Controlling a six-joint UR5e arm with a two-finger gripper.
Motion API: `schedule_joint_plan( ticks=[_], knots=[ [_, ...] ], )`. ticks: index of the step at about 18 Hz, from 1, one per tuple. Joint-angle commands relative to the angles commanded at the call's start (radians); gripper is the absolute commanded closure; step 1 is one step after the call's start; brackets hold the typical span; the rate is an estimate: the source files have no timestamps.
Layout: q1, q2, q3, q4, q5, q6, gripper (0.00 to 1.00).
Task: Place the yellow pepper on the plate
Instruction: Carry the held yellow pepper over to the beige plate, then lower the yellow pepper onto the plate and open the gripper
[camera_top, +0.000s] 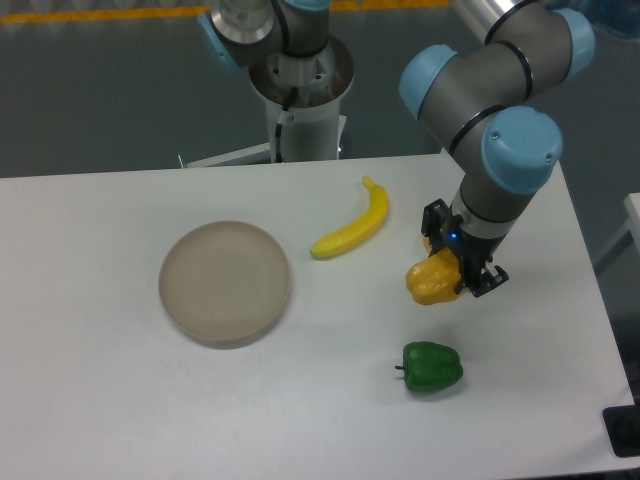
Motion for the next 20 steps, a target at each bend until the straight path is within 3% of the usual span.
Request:
schedule_joint_plan(
  ticks=[8,11,15,20],
  knots=[
    [-0.152,0.072,-0.100,0.000,-0.051,-0.159,1.00],
    [-0.233,0.141,-0.187,0.002,-0.052,-0.219,0.99],
    [-0.339,0.155,-0.262,0.008,-0.051,-0.302,0.99],
    [-0.402,0.126,-0.362,0.116,-0.049,-0.344,0.96]
  ],
)
